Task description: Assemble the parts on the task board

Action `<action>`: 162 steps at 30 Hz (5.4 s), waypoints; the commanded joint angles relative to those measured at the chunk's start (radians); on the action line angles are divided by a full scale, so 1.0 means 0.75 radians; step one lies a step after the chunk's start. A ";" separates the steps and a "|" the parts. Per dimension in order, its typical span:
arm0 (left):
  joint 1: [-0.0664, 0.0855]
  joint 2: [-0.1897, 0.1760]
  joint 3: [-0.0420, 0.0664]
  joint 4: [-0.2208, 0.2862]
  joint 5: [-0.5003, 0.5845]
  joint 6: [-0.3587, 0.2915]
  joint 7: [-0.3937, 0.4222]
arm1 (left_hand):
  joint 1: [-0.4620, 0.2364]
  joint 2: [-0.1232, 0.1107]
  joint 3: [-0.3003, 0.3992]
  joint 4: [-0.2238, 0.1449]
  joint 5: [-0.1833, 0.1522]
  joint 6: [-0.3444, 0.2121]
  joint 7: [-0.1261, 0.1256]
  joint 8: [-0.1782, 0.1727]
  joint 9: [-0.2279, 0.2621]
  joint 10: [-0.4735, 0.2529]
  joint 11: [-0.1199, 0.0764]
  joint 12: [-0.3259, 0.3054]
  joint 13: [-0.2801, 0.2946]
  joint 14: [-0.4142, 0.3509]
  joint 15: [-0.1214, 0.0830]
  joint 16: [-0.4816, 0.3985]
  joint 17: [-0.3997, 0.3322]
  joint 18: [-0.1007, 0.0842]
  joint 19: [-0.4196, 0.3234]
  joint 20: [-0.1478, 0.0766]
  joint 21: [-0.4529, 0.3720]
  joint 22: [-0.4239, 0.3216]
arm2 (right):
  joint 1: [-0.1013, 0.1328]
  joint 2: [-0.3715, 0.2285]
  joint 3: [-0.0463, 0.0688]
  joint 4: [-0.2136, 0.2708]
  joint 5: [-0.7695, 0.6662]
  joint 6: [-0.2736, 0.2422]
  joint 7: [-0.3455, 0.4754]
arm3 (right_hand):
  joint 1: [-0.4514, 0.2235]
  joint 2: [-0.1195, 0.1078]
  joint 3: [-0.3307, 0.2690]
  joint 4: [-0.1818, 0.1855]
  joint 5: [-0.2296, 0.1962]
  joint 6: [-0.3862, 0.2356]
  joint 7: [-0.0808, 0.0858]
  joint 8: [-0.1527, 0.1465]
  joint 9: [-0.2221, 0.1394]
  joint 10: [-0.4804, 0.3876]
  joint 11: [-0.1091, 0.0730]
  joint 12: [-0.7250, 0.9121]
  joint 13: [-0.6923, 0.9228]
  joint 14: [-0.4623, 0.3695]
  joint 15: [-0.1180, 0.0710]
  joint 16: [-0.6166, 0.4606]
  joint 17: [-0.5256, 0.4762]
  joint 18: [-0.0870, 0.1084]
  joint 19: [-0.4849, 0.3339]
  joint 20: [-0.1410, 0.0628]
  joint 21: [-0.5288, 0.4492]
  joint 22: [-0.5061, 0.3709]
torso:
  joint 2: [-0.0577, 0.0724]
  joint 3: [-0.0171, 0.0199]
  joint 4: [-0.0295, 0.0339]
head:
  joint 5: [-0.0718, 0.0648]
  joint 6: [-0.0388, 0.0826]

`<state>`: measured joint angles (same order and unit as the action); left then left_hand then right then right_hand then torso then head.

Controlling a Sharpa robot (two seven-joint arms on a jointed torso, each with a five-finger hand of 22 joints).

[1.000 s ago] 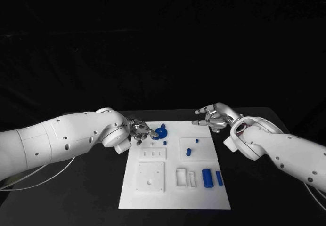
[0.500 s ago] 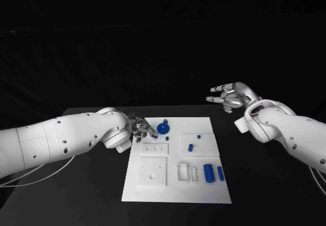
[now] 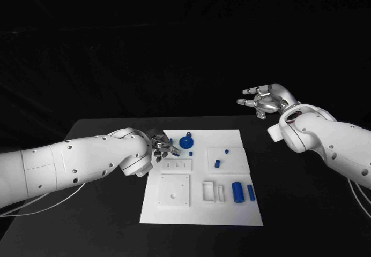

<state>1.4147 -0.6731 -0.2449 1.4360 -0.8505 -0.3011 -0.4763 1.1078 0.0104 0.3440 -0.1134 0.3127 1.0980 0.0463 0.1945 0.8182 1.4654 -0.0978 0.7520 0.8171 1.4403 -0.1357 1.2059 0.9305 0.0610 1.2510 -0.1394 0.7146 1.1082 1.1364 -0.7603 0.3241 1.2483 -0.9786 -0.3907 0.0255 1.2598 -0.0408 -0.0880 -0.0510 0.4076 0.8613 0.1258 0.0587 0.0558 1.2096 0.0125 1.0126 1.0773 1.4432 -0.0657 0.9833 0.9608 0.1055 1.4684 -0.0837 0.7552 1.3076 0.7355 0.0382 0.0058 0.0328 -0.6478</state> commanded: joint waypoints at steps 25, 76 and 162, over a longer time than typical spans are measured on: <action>-0.078 0.040 0.001 -0.039 -0.043 -0.084 -0.025 | 0.001 -0.006 0.041 -0.027 0.025 0.137 -0.118 0.126 0.217 0.060 0.002 0.009 -0.018 0.009 0.002 0.008 -0.005 0.014 0.039 0.018 -0.106 0.125 | 0.008 0.024 0.001 -0.025 0.012 0.008 0.000 | -0.005 0.008 0.000 -0.006 0.006 0.009 -0.002 -0.003 0.002 -0.009 0.000 -0.008 -0.003 0.002 0.003 -0.005 0.002 0.011 0.073 0.003 -0.001 0.070 | 0.004 -0.0017 -0.0022 | -0.006 -0.023; -0.095 0.067 0.001 -0.085 -0.090 0.047 -0.059 | -0.001 -0.008 0.033 -0.025 0.026 0.143 -0.120 0.139 0.231 0.059 0.006 -0.020 -0.064 0.007 0.011 -0.013 -0.035 0.039 0.069 0.052 -0.203 0.222 | 0.008 0.040 0.001 -0.031 0.009 0.012 -0.009 | -0.007 0.008 -0.001 0.000 0.018 0.006 -0.002 -0.003 0.002 -0.011 0.000 -0.007 -0.004 0.003 0.003 -0.005 0.005 0.012 0.073 0.003 -0.002 0.069 | 0.004 -0.0007 -0.0008 | -0.014 -0.037; -0.096 0.125 0.002 -0.145 -0.212 0.166 -0.048 | 0.005 -0.003 -0.019 -0.061 -0.056 0.233 -0.132 0.120 0.148 0.058 0.006 -0.008 -0.148 0.013 0.030 0.018 -0.025 0.094 0.082 0.134 -0.264 0.289 | 0.007 0.067 0.001 -0.039 0.013 0.022 -0.014 | -0.018 0.006 0.003 0.002 0.075 0.011 -0.002 -0.002 0.002 -0.008 -0.001 -0.004 -0.002 0.003 0.001 -0.007 0.005 0.012 0.074 0.001 0.000 0.063 | 0.004 0.0001 -0.0018 | -0.035 -0.043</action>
<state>1.3451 -0.5833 -0.2420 1.3270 -1.0011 -0.2021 -0.5157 1.0988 0.0018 0.3186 -0.1447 0.2834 1.1338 0.0814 0.2853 0.9264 1.4684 -0.0866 0.7404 0.7065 1.4485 -0.1190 1.2152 0.9133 0.1166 1.3132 -0.0483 0.5125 1.3073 1.1419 -0.7111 0.3242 1.2173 -0.9711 -0.3883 0.0107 1.2557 -0.0367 -0.0851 -0.0539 0.4609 0.8613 0.1257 0.0587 0.0557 1.2097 0.0125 1.0094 1.0740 1.4432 -0.0657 0.9834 0.9634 0.0984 1.4684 -0.0838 0.7554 1.3076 0.7387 0.0380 0.0045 0.0078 -0.6801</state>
